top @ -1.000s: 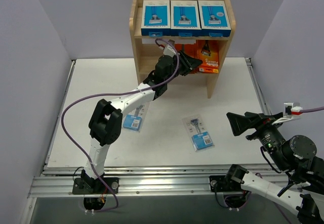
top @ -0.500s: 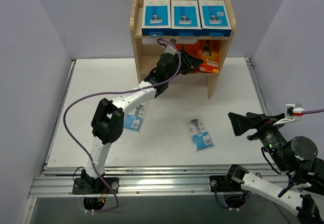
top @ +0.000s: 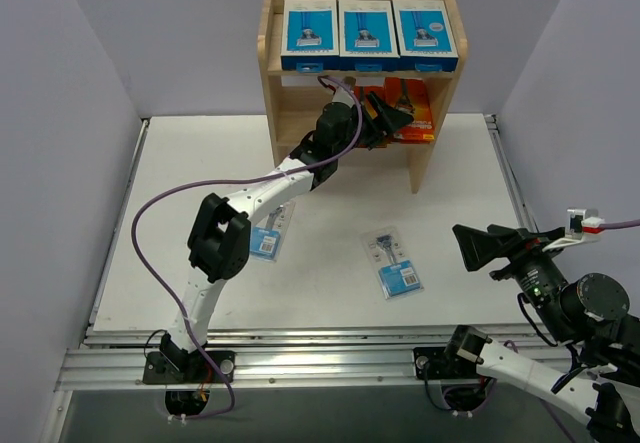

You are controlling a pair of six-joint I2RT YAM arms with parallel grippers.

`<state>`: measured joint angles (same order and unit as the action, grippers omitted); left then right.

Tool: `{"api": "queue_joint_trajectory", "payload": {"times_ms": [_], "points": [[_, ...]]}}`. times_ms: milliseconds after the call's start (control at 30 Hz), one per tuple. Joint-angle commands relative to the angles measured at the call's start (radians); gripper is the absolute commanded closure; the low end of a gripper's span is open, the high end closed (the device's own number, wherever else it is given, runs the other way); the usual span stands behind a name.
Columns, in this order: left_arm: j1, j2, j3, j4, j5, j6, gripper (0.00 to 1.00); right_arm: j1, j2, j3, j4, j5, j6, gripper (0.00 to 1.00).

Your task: Place and organize the shaving razors onto the shelf

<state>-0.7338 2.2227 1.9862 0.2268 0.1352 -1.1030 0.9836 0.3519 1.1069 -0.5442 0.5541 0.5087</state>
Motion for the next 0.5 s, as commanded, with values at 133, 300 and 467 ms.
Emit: {"api": "queue_joint_trajectory", "payload": {"times_ms": [133, 300, 467], "points": [[0.001, -0.014, 0.065, -0.026, 0.009, 0.063, 0.16, 0.018, -0.019, -0.004, 0.013, 0.047, 0.010, 0.04], [0.002, -0.008, 0.112, -0.036, 0.018, 0.080, 0.04, 0.023, -0.019, -0.015, 0.023, 0.053, 0.013, 0.04], [-0.001, 0.012, 0.186, -0.086, 0.024, 0.092, 0.06, 0.029, -0.022, -0.018, 0.027, 0.061, 0.017, 0.04]]}}
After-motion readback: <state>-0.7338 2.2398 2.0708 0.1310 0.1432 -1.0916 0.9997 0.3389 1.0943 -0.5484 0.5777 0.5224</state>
